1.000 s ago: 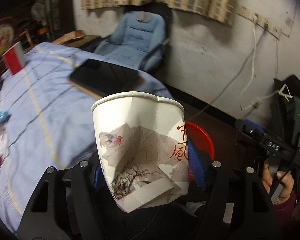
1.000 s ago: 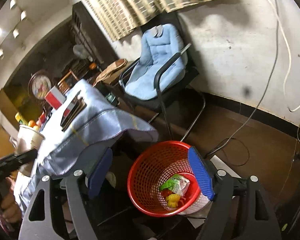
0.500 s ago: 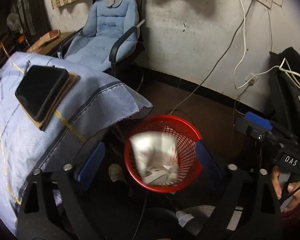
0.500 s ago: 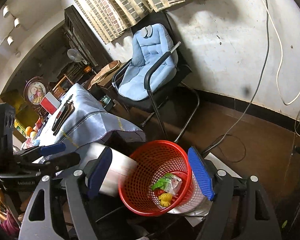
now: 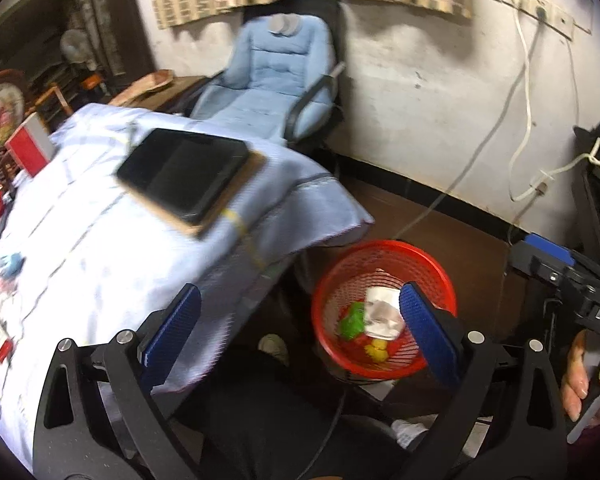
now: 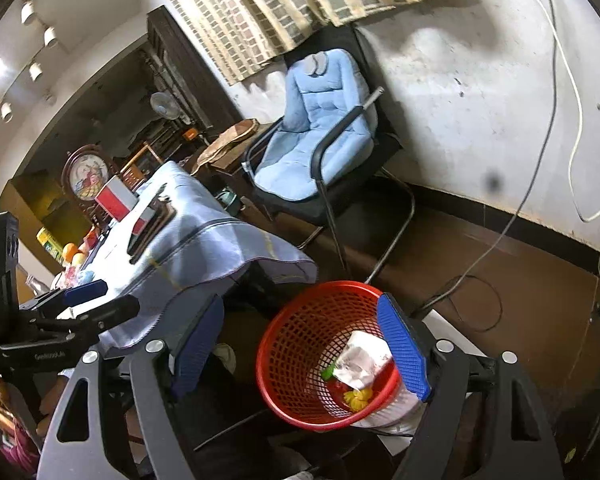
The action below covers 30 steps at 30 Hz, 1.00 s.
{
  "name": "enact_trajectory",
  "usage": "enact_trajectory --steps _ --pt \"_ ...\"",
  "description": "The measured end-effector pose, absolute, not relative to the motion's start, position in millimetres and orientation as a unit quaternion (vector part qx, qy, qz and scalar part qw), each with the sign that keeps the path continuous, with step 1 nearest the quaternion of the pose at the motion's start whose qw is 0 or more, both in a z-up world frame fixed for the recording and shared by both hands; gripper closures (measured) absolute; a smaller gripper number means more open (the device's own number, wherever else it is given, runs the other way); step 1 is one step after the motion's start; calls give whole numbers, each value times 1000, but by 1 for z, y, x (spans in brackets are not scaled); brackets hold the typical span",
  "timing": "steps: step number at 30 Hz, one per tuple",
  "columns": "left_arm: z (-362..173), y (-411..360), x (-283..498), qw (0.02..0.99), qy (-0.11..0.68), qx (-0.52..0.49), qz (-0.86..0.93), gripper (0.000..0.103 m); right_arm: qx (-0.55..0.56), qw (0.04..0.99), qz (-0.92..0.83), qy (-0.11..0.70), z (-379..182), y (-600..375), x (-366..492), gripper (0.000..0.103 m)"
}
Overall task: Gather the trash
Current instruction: 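Move both open tools back over the table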
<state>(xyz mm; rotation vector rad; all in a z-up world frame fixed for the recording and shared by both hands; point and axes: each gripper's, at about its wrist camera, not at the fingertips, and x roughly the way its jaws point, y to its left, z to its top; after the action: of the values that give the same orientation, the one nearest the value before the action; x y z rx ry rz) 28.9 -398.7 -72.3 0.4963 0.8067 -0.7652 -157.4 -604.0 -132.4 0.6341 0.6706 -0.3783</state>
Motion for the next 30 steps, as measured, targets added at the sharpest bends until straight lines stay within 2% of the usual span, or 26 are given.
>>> enact_trajectory --steps 16,30 --pt "-51 -251 91 887 385 139 -213 7 243 900 -93 349 -98 -527 -100 15" --pt "-49 -48 161 911 410 47 4 7 163 906 32 389 -80 -413 4 14"
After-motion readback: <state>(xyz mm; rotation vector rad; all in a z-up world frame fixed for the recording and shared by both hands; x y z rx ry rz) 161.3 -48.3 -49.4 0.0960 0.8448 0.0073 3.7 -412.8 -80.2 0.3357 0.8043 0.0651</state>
